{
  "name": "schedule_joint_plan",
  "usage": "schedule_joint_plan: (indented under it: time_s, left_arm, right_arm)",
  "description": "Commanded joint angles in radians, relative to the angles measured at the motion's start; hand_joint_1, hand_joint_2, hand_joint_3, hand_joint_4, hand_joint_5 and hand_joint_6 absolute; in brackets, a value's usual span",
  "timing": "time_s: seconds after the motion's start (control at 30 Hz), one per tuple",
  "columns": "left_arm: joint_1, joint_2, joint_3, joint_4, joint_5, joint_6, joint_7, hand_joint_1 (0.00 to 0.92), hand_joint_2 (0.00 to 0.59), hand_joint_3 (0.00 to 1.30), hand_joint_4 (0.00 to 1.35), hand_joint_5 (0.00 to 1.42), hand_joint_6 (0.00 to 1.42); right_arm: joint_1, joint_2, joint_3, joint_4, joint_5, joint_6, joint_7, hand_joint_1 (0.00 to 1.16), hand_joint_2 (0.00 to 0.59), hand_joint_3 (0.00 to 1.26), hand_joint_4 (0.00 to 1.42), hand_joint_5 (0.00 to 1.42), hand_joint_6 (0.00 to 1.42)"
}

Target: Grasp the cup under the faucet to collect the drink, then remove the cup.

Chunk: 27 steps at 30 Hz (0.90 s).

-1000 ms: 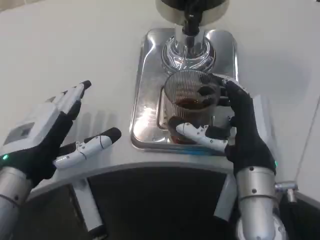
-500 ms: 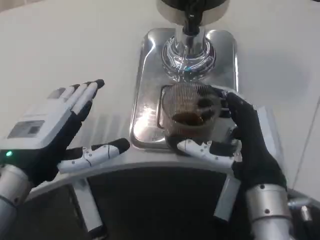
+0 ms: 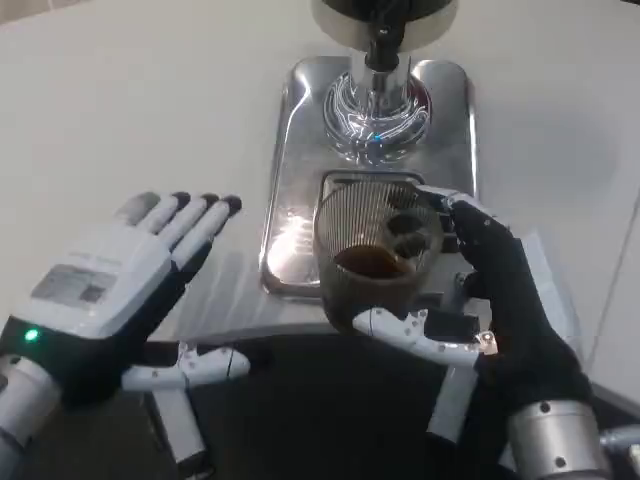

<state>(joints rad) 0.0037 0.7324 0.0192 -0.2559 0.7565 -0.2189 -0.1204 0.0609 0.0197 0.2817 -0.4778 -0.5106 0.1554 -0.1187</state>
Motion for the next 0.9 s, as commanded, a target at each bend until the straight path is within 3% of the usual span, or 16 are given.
schedule_joint_plan:
  time_s: [0.03, 0.37, 0.9]
  left_arm:
    - [0.033, 0.023, 0.016, -0.014, 0.021, -0.019, 0.005, 0.000, 0.134, 0.00, 0.00, 0.00, 0.00]
    - [0.055, 0.012, 0.007, -0.019, 0.082, -0.055, 0.049, 0.000, 0.129, 0.00, 0.00, 0.00, 0.00]
    - [0.051, -0.015, -0.015, -0.023, 0.089, -0.060, 0.054, 0.000, 0.127, 0.00, 0.00, 0.00, 0.00]
  right_arm:
    - [0.019, -0.009, 0.003, -0.060, 0.013, -0.015, 0.025, 1.16, 0.190, 0.84, 0.90, 1.09, 1.31]
    - [0.092, -0.026, 0.009, -0.091, 0.044, -0.038, 0.052, 1.16, 0.190, 0.84, 0.90, 1.09, 1.31]
    - [0.119, -0.029, 0.034, -0.117, 0.061, -0.032, 0.081, 1.16, 0.189, 0.84, 0.90, 1.08, 1.31]
